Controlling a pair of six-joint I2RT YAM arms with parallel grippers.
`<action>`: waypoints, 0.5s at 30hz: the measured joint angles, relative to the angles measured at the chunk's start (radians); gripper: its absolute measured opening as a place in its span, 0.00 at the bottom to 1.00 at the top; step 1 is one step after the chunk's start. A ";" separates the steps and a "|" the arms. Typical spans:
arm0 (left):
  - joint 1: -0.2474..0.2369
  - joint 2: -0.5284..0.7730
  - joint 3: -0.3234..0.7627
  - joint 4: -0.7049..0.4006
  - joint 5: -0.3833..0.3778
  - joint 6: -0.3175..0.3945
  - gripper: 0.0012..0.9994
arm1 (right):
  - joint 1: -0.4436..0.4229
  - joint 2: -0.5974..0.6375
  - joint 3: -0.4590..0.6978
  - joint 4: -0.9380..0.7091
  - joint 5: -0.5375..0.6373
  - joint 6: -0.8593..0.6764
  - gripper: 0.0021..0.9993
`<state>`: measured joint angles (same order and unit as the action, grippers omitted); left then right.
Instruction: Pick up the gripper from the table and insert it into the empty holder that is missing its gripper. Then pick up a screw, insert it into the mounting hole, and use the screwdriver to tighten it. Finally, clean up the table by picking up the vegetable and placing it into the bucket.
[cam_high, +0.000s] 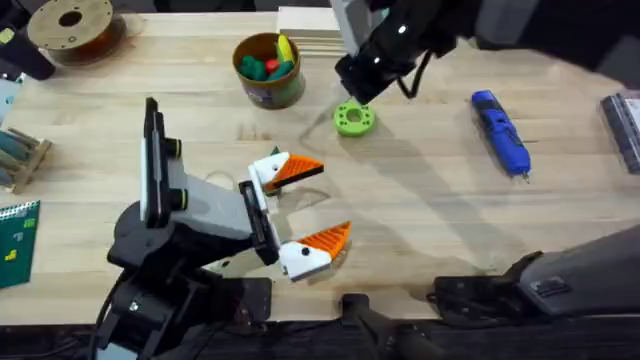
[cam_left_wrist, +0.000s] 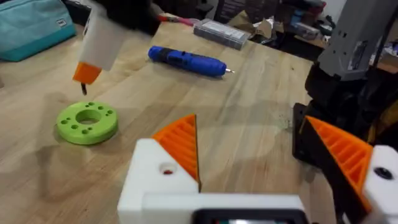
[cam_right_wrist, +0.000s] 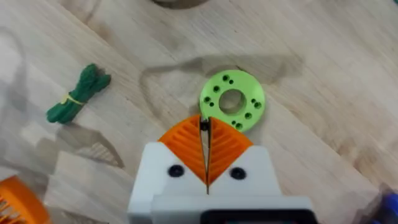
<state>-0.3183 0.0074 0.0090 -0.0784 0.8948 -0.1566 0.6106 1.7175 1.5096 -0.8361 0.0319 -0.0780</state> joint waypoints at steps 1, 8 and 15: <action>0.000 0.000 0.000 0.000 0.000 0.000 0.99 | 0.000 -0.012 0.008 -0.014 0.000 0.000 0.01; 0.000 0.000 0.000 0.000 0.000 0.000 0.99 | 0.001 -0.145 0.020 -0.062 -0.011 0.000 0.01; 0.000 0.000 0.000 0.000 0.000 0.000 0.99 | 0.035 -0.276 0.034 -0.104 -0.088 0.003 0.01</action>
<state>-0.3183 0.0074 0.0090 -0.0784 0.8948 -0.1566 0.6452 1.4418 1.5439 -0.9401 -0.0566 -0.0747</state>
